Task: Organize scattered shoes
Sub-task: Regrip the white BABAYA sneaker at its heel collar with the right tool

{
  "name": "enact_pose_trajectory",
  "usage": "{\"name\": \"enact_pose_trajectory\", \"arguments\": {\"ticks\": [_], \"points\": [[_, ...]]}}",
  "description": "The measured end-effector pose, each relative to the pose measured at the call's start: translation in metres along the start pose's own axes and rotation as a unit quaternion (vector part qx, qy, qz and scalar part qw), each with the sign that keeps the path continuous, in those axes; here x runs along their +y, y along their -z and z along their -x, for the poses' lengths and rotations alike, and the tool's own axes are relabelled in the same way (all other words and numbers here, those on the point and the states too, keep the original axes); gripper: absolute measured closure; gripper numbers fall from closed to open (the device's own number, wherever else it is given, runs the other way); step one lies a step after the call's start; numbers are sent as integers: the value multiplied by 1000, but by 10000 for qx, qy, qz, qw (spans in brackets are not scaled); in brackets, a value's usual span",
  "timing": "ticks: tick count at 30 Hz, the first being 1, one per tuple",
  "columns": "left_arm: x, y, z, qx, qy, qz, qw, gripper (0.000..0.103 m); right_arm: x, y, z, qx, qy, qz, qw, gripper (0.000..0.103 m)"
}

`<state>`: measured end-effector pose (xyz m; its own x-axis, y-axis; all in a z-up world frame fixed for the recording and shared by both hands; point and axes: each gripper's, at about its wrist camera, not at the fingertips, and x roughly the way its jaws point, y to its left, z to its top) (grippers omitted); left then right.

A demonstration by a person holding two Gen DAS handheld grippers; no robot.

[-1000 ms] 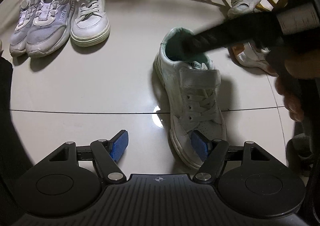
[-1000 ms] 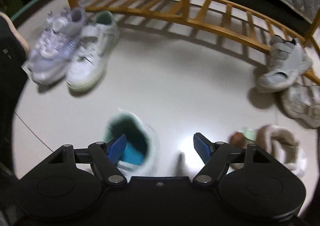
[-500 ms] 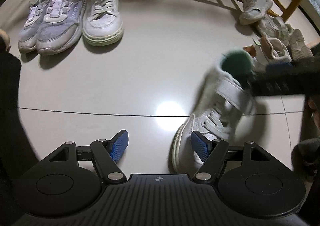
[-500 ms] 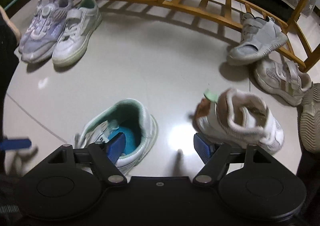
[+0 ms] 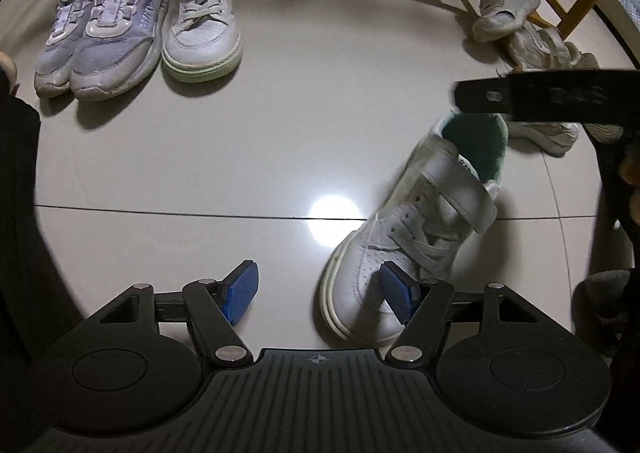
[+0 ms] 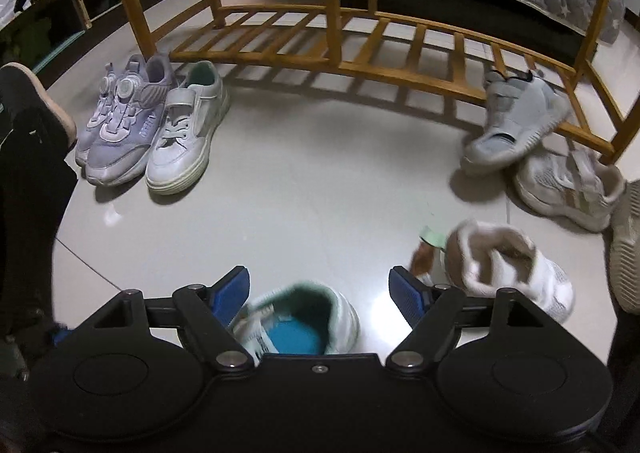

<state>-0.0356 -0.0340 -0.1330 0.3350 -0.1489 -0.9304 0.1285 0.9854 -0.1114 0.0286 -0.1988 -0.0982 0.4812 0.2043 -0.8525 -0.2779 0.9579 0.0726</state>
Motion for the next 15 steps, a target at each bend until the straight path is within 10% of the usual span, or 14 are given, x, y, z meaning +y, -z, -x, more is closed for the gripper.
{"name": "enact_pose_trajectory", "arguments": {"ticks": [15], "points": [[-9,6,-5,188,124,-144,9996,39,-3,6,-27,295,73,-92,9995,24]]}}
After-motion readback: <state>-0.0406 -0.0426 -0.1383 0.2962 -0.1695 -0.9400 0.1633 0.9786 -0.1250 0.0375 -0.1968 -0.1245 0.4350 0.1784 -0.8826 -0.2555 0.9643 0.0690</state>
